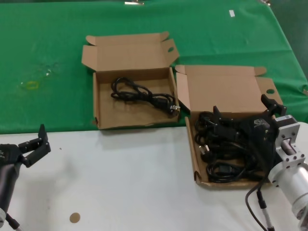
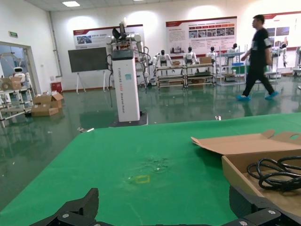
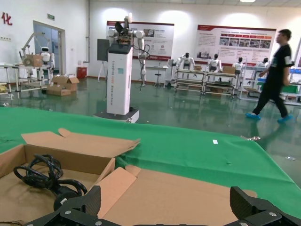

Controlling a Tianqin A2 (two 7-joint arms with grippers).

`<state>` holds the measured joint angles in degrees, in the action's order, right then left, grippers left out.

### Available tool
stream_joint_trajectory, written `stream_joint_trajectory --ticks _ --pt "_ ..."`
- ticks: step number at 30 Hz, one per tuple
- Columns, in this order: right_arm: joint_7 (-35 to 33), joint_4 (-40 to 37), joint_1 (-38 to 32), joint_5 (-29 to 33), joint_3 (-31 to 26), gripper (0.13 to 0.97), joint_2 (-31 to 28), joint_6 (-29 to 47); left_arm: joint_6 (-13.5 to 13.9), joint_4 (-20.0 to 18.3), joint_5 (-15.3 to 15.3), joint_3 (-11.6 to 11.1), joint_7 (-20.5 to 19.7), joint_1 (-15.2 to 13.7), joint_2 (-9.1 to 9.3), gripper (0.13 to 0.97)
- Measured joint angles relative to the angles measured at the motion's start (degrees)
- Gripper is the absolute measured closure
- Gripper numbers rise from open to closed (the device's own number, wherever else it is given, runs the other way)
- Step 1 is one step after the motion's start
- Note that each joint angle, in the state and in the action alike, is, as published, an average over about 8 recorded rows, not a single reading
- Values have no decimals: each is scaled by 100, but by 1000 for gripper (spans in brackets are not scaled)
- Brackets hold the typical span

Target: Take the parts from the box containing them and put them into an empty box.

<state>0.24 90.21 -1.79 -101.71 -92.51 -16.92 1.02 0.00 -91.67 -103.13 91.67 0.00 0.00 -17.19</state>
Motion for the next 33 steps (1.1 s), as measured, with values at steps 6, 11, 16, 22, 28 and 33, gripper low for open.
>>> stream_joint_trajectory --ticks 6,11,16,22,28,33 --pt "0 0 0 0 0 129 0 0 0 0 0 0 0 0 0 132" --pt "0 0 0 0 0 129 0 0 0 0 0 0 0 0 0 132" --pt "0 0 0 0 0 129 0 0 0 0 0 0 0 0 0 132" --pt "0 0 0 0 0 129 0 0 0 0 0 0 0 0 0 132" --pt "0 0 0 0 0 129 0 0 0 0 0 0 0 0 0 132" --pt "0 0 0 0 0 129 0 0 0 0 0 0 0 0 0 132"
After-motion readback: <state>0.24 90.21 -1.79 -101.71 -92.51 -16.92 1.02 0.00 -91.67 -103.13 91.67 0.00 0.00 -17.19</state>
